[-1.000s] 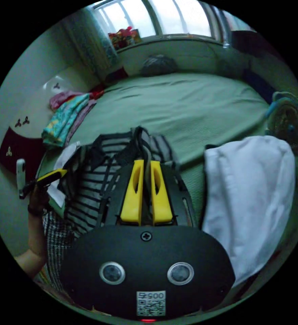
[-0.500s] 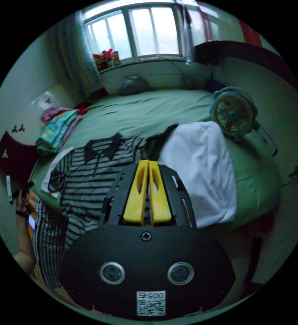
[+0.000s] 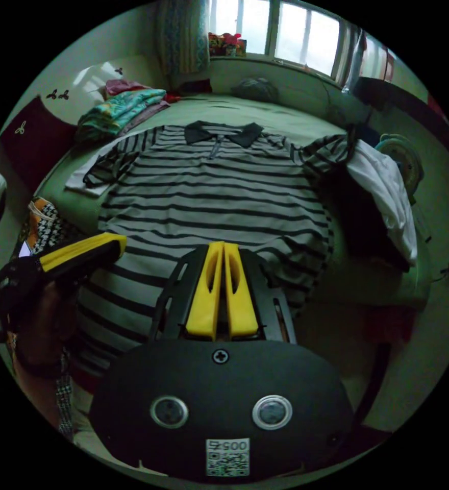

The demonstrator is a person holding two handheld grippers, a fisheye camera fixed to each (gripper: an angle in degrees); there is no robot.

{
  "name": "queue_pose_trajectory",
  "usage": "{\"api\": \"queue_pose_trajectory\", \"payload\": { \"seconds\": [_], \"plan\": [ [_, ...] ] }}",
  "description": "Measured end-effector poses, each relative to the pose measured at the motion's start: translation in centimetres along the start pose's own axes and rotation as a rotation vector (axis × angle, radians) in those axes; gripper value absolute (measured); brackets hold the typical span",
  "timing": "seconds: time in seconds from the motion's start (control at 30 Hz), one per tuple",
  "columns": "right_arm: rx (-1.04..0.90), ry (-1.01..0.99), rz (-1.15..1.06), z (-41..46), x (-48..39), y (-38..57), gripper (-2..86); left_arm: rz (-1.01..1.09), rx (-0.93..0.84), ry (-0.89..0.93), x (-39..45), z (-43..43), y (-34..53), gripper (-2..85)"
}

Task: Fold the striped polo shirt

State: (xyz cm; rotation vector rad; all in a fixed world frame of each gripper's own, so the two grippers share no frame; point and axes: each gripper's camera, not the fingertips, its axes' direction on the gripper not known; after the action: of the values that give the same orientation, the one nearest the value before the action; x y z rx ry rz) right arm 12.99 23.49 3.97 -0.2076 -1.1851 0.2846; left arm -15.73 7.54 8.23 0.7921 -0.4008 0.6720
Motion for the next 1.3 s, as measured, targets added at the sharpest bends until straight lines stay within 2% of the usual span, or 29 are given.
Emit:
{"api": "queue_pose_trajectory", "payload": {
  "seconds": [0.33,0.67,0.93,1.3],
  "plan": [
    [0.01,-0.062,0.033,2.4,-0.4,1.6,-1.0,0.044,0.009,-0.03,1.9,1.2,1.3,-0.7],
    [0.004,-0.004,0.001,4.8,-1.8,2.4,-1.0,0.037,0.0,-0.022,2.9,2.3,2.0,-0.7],
    [0.005,-0.058,0.032,6.1,-1.3,3.2,-1.0,0.016,0.002,0.042,2.4,2.8,2.7,-0.7],
    [0.004,-0.031,0.019,7.6,-1.8,3.9,-1.0,0.036,0.001,-0.004,3.8,3.5,3.5,-0.7]
  ]
}}
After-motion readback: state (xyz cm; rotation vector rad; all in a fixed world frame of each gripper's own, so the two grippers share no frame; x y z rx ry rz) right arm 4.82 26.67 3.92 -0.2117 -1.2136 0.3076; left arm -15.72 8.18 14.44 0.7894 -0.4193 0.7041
